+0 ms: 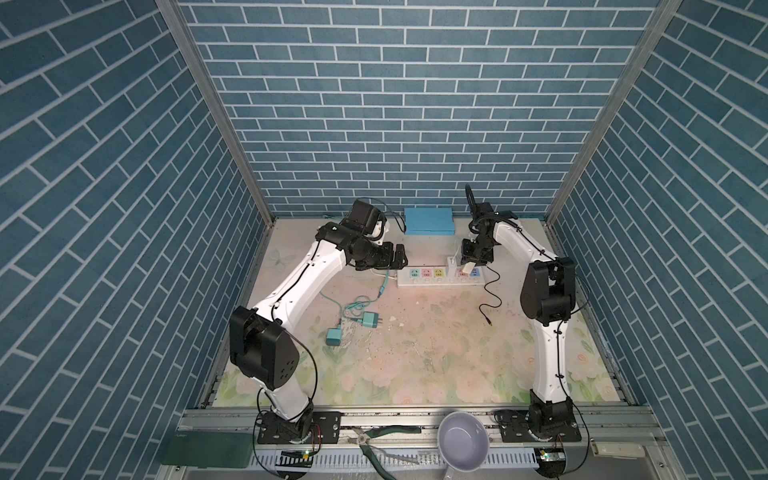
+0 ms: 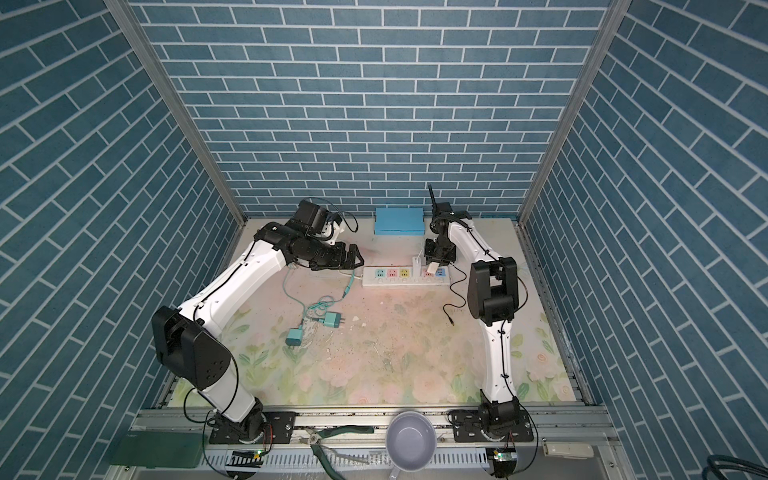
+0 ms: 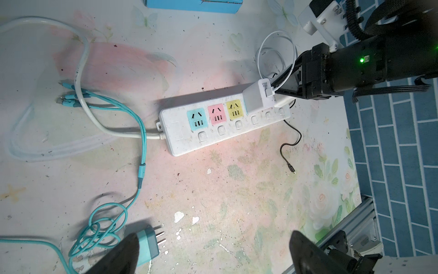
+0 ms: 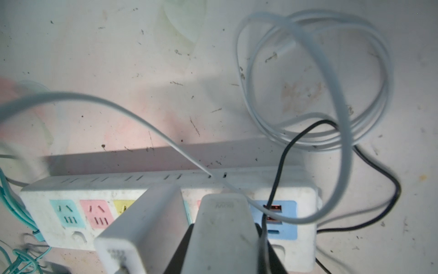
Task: Insert plugs into power strip
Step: Insert the plug into the socket.
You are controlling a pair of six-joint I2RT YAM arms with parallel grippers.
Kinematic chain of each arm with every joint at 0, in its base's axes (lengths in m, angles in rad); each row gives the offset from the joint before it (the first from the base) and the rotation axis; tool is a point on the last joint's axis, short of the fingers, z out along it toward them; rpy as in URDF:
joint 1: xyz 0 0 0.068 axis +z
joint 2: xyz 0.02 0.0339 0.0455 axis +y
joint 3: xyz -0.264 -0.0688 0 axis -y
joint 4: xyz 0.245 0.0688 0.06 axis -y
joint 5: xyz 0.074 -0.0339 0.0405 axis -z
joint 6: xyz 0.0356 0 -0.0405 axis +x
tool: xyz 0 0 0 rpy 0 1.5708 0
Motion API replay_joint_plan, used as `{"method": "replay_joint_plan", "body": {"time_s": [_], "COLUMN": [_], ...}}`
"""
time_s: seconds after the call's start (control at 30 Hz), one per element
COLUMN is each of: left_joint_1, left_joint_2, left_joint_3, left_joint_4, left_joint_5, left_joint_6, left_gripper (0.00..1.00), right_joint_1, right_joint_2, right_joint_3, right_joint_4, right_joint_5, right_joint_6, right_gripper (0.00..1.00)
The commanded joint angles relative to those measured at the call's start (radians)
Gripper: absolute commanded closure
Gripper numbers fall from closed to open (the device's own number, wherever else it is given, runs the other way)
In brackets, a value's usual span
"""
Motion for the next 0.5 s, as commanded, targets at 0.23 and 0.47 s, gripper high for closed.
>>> {"method": "replay_joint_plan", "body": {"time_s": [0.23,0.47], "left_joint_1": [0.011,0.012], "left_joint_2": [-0.011,-0.012], "left_joint_3": [-0.013,-0.024], "left_joint_4": [0.003,-0.001], "left_joint_5": [-0.008,-0.016], "left_joint_6": [0.021,0.027], "left_gripper": [0.0,0.0], "right_joint_1": [0.056,0.07], "right_joint_2": [0.02,-0.059], "right_joint_3": [-0.012,-0.124], "right_joint_4": [-0.039,0.009], "right_joint_5": [0.098,0.153], "right_joint_6": [-0.073,-0.064], "right_gripper": [1.0,1.0]}}
